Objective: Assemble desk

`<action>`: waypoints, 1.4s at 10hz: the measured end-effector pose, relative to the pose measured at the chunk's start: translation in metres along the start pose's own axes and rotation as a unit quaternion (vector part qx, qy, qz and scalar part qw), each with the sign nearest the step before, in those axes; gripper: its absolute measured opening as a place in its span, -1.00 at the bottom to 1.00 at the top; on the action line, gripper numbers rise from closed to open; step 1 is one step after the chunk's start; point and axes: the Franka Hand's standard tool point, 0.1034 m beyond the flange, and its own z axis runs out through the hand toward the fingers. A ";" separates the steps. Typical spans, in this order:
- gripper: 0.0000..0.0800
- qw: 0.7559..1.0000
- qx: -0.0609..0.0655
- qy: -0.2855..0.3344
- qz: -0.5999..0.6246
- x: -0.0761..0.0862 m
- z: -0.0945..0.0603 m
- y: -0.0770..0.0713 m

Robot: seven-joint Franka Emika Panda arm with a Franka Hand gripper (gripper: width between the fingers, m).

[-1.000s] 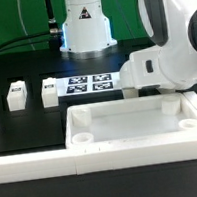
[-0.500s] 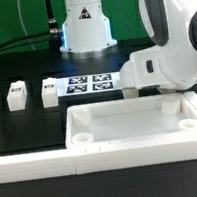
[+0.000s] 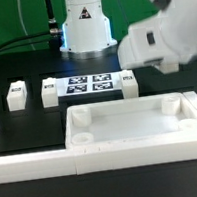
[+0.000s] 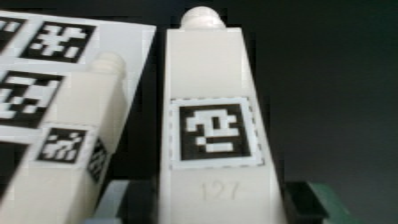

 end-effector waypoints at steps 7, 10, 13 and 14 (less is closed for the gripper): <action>-0.28 0.992 0.004 0.115 -0.047 0.013 -0.039 -0.001; -0.28 0.976 0.005 0.210 -0.048 0.016 -0.061 0.001; -0.28 0.953 0.001 0.297 -0.056 0.018 -0.072 0.010; -0.28 0.943 0.001 0.327 -0.054 0.014 -0.093 0.013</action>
Offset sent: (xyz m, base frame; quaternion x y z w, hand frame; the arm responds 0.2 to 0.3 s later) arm 0.0000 0.0000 0.0000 0.0000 0.0000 0.0000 1.0000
